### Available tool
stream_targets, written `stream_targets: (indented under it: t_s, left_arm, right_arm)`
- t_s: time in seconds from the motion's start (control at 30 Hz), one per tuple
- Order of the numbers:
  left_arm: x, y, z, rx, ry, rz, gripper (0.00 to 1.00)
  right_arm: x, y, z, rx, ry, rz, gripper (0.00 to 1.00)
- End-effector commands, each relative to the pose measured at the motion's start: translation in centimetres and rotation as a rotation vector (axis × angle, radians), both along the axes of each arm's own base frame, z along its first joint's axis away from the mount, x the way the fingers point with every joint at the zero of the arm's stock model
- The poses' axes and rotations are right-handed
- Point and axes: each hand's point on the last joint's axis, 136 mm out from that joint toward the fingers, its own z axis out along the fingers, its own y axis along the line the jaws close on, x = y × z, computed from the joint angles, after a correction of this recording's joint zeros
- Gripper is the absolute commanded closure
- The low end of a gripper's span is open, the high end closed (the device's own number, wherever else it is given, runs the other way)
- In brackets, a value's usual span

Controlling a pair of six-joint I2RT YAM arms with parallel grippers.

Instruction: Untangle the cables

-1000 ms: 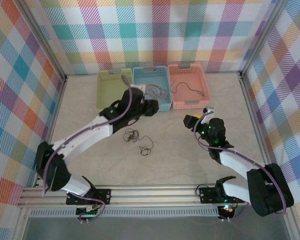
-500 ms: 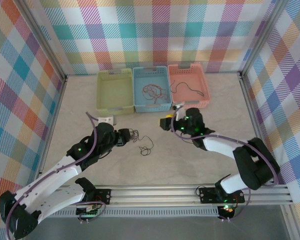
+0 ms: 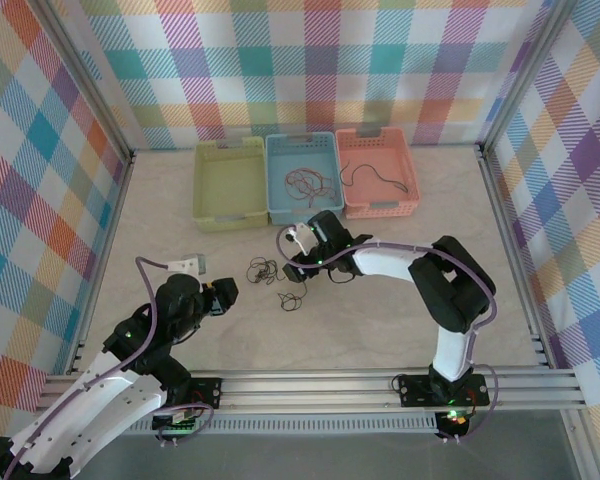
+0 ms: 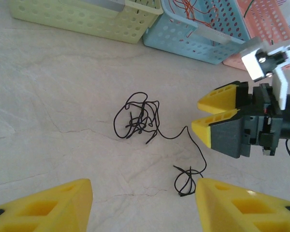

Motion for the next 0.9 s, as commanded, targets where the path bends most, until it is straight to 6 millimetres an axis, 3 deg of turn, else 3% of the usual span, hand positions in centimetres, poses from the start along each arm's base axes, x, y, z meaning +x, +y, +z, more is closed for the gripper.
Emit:
stream_targets:
  t_s: [0.0,0.23,0.6,0.73,0.87]
  left_arm:
    - [-0.4,0.4,-0.8,0.019,0.023,0.003,0.41]
    - [-0.6,0.3,-0.8,0.013,0.02,-0.012,0.41]
    - [-0.6,0.0,-1.1,0.002,0.025,-0.019,0.41]
    - [-0.5,-0.1,-1.3,-0.005,0.026,-0.02,0.4]
    - [-0.3,-0.4,-1.6,-0.006,0.034,-0.025,0.4]
  right_arm:
    - [-1.7,0.0,-1.1,-0.087,0.005,0.145,0.36]
    - [-1.6,-0.1,-1.7,-0.148,-0.042,0.236,0.33]
    - [-0.5,0.5,-4.5,-0.28,-0.116,0.286,0.39]
    - [-0.4,1.1,-4.3,-0.254,-0.137,0.278,0.51]
    - [-0.8,1.5,-3.6,-0.216,-0.144,0.279,0.74]
